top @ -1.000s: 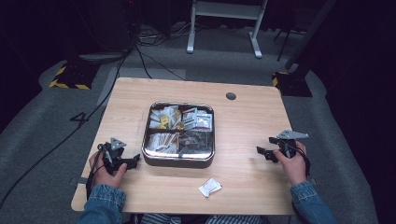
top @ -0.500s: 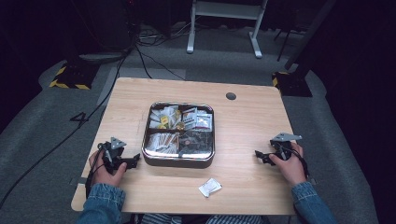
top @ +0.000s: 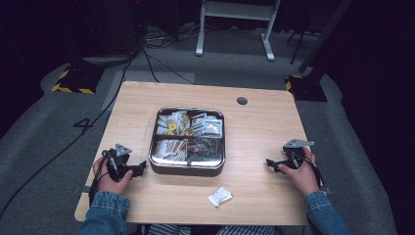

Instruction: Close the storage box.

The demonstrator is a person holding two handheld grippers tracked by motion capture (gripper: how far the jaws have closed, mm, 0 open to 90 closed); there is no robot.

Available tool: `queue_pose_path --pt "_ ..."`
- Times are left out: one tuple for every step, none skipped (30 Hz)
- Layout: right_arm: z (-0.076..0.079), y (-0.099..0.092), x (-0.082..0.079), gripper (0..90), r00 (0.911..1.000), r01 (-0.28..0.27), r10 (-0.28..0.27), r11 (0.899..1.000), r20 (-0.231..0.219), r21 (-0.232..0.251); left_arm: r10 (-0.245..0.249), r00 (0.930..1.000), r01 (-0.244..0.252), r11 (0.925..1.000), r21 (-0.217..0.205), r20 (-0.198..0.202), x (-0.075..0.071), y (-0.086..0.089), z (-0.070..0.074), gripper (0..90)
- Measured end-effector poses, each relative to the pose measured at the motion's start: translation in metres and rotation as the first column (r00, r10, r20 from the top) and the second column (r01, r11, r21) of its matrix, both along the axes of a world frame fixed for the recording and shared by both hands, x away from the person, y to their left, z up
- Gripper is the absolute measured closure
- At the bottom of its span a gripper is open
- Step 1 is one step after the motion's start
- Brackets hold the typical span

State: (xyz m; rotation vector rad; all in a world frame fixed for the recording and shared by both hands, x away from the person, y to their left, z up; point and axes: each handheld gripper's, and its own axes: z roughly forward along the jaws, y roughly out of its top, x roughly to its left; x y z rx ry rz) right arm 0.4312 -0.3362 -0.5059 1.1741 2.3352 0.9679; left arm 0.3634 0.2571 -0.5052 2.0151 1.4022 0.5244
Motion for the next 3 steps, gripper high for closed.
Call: queue_pose_path --pt "0.0 0.0003 -0.0003 0.2 1.0 0.003 -0.003 1.0 -0.001 0.001 0.003 1.0 -0.003 1.0 -0.001 -0.001 0.0002 0.0001 0.0 11.6" --pt "0.0 0.0006 -0.0008 0.3 1.0 0.007 -0.007 1.0 0.0 0.001 0.003 1.0 -0.003 1.0 0.0 -0.001 0.0003 0.0001 0.0 11.6" --pt "0.0001 0.001 -0.0012 0.3 0.9999 0.011 -0.011 1.0 -0.002 0.002 0.003 1.0 -0.003 1.0 0.0 -0.001 0.0003 0.0002 0.0 11.6"
